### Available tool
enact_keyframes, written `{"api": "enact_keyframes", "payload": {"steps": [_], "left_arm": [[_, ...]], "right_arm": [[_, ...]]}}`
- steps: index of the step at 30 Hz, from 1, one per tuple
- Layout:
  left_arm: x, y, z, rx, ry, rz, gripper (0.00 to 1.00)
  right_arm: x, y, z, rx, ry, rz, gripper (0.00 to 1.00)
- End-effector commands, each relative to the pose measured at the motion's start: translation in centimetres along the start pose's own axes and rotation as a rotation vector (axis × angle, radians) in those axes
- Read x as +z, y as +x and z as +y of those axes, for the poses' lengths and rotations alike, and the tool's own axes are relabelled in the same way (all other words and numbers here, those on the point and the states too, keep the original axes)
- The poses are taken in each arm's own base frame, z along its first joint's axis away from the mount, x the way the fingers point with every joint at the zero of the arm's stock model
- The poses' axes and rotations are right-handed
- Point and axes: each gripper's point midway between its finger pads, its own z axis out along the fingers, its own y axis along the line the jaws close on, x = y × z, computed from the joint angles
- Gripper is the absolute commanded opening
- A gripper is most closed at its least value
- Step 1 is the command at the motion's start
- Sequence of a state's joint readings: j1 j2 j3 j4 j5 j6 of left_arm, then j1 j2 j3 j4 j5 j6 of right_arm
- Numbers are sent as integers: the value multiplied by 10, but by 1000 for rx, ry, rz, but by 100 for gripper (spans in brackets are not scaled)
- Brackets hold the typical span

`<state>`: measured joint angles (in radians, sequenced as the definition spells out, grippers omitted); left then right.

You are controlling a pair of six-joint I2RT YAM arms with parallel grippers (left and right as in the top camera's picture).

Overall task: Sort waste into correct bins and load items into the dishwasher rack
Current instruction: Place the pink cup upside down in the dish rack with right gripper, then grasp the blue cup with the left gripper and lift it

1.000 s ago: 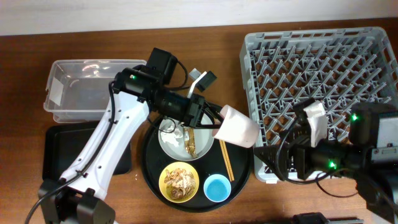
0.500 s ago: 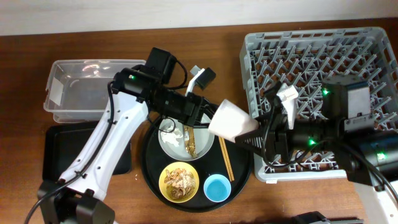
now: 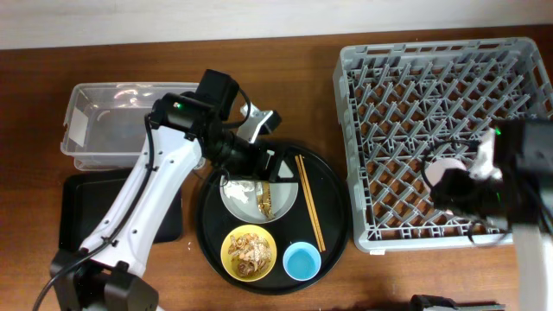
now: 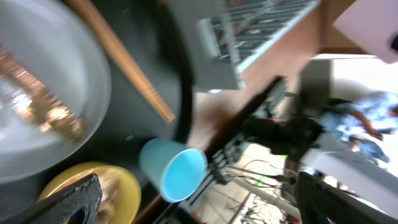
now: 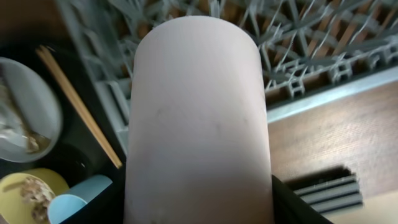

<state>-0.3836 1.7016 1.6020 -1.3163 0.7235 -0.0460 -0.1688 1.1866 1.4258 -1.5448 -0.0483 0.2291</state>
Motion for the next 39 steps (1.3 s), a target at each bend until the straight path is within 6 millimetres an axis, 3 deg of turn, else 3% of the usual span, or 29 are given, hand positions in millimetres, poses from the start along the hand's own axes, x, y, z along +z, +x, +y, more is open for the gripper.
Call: {"api": "enact_keyframes", "payload": {"steps": [1, 3, 6, 7, 9, 14, 15, 16, 17, 21, 23, 26, 29, 30, 33, 36, 39], "left_arm": [[-3, 9, 23, -59, -244, 5, 92], [-3, 19, 28, -101, -378, 6, 92], [3, 34, 19, -94, -479, 25, 91], [7, 40, 12, -75, -506, 31, 92], [13, 48, -1, -29, -518, 41, 91], [27, 73, -20, -9, -534, 96, 91], [44, 91, -27, 46, -542, 154, 90], [58, 102, -25, 72, -549, 189, 89], [68, 109, -20, 81, -557, 211, 81], [104, 137, 14, 83, -579, 286, 77], [122, 153, 35, 36, -578, 314, 69], [135, 157, 49, 25, -573, 297, 54], [140, 149, 45, 39, -553, 266, 9], [140, 147, 43, 39, -549, 259, 0], [122, 130, 20, 30, -504, 217, 0], [78, 98, -2, -7, -456, 96, 0], [20, 59, -32, 19, -262, -76, 0]], "right_arm": [[44, -7, 12, -45, -41, 195, 53], [68, -12, 13, -36, -29, 281, 59], [90, -16, 14, -29, -23, 347, 68], [95, -20, 14, -29, -23, 348, 82], [96, -21, 14, -28, -22, 349, 95], [47, -16, 23, -40, -90, 210, 100], [13, -7, 30, -47, -160, 87, 99], [-6, 2, 30, -42, -181, 25, 99], [-13, 8, 29, -40, -186, 1, 99], [-27, 21, 27, -46, -194, -39, 99], [-29, 24, 26, -47, -194, -43, 99], [-29, 26, 26, -45, -192, -29, 99], [-29, 26, 26, -45, -193, -28, 99], [-29, 26, 26, -45, -193, -28, 99], [-29, 29, 29, -61, -208, -19, 99], [-35, 34, 49, -157, -331, -8, 99], [-47, 44, 76, -273, -509, 1, 100]]}}
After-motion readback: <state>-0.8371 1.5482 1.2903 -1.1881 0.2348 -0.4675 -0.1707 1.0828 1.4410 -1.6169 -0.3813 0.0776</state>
